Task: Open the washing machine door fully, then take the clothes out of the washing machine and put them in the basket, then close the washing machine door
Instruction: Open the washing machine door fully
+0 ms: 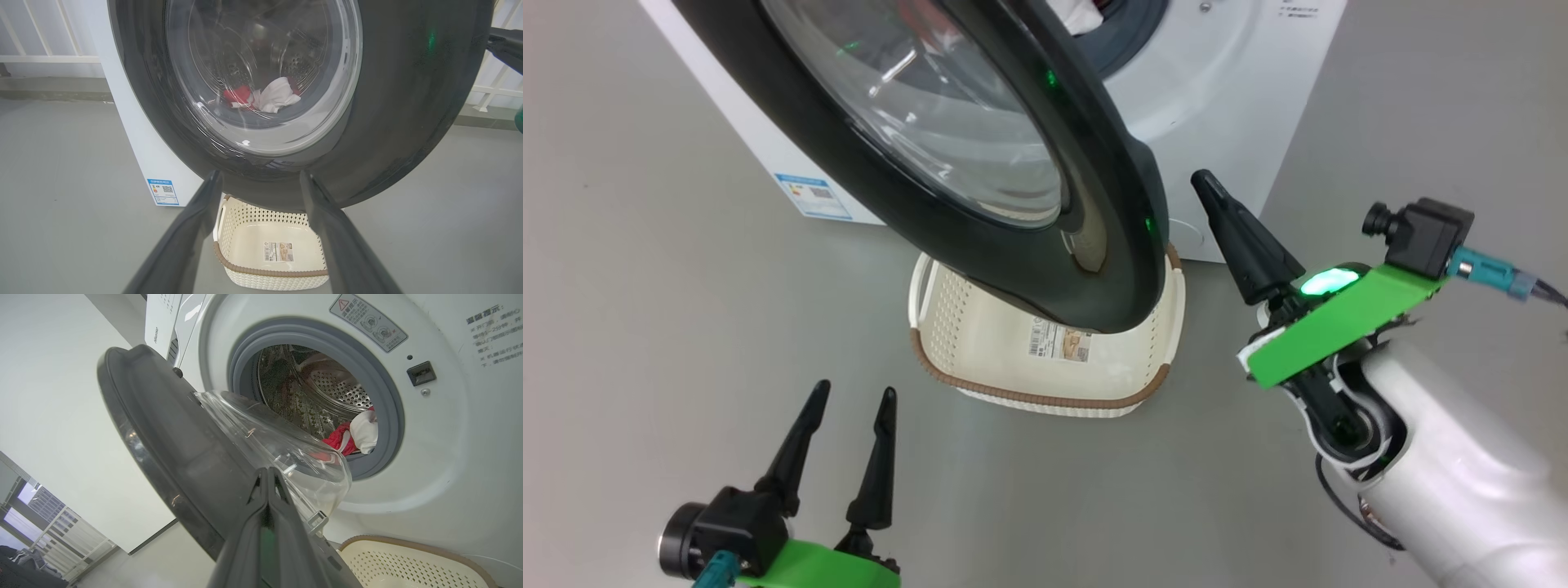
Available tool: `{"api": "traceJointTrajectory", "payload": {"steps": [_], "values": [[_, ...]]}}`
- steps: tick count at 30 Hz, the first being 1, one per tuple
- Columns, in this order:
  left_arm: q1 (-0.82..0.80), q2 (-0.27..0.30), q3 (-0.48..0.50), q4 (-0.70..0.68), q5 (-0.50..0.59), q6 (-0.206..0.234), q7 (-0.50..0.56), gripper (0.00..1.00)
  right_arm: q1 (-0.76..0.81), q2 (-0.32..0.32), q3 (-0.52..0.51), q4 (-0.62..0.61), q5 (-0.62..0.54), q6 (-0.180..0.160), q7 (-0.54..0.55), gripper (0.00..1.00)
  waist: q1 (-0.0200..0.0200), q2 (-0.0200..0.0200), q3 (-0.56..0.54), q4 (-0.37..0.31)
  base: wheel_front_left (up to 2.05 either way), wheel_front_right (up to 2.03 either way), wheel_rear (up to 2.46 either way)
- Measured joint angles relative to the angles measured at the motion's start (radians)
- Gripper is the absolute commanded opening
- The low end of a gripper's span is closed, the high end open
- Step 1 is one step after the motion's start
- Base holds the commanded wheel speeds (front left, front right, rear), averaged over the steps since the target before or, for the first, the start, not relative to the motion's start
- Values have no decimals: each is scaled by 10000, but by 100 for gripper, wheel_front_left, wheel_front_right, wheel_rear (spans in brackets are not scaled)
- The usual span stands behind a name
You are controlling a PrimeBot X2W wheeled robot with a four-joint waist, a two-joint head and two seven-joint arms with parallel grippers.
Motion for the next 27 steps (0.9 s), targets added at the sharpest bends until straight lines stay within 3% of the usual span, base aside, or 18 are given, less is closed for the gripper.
{"api": "traceJointTrajectory", "payload": {"steps": [5, 13, 27], "values": [[-43, 0, -178, 0, -159, 13, 0, 100, -750, -564, 688, 79, 1862, 0, 491, 0, 0, 0, 171, 208, 0, 0, 0], [-114, -2, -376, 0, -339, 54, 0, 100, -1414, -1053, 1513, 242, 3338, 0, 1574, 0, 0, 0, 341, 519, 0, 0, 0], [-45, 0, -585, -4, -435, 192, 0, 100, -1219, -1170, 2491, -84, 3929, -4, 2441, 0, 0, 0, -76, 1078, 0, 0, 0]]}}
